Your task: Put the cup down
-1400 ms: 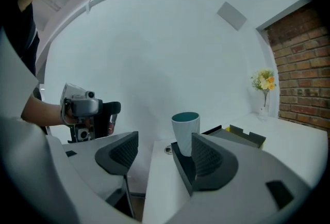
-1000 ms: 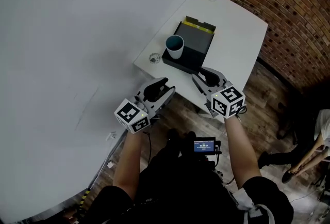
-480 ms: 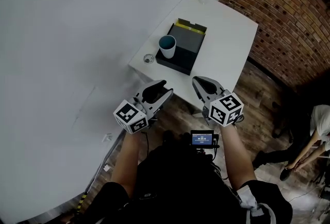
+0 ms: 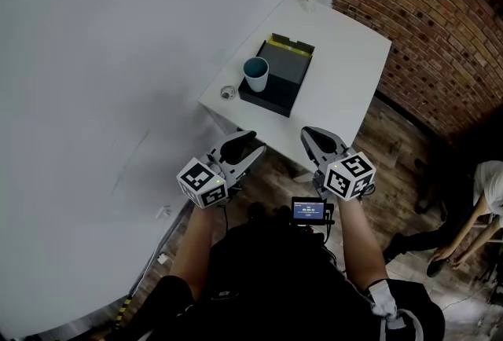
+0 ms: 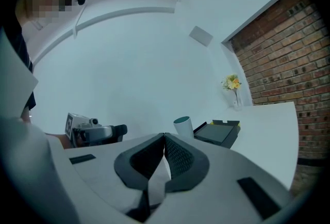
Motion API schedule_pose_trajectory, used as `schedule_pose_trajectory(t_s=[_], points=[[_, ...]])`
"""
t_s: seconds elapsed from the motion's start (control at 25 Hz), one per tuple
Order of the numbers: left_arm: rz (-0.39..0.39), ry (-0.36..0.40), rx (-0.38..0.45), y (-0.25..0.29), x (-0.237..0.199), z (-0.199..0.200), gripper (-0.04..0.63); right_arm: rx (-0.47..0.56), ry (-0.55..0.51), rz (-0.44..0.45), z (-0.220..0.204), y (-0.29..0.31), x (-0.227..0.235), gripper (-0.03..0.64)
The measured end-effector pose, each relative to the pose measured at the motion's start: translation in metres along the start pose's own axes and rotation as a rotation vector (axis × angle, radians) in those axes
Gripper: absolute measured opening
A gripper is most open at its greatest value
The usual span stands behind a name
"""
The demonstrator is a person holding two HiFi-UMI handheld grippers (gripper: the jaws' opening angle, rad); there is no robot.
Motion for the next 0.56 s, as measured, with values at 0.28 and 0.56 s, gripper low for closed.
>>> schedule_pose_trajectory(t_s=[0.28,0.56], points=[[-0.007,0.002,-0.006,-0.0001,0.0017,-0.0014,0.158,0.003,-0.014,-0.003,-0.0011,-0.003,-0.0009,0.015],[-0.009,0.003,-0.009,-0.0003,0.0065,-0.0047,0.158,0.006,-0.026,0.001,-0.0033,-0.0063,-0.0034,0.015]])
Point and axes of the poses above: the fingertips, and each gripper's own axes: y forward along the fingers, x to its right, z out of its top, the point moved 5 cm from there along -y, backward along the fingers, and after that the axes turned 1 degree about y, right-handed, at the moved point
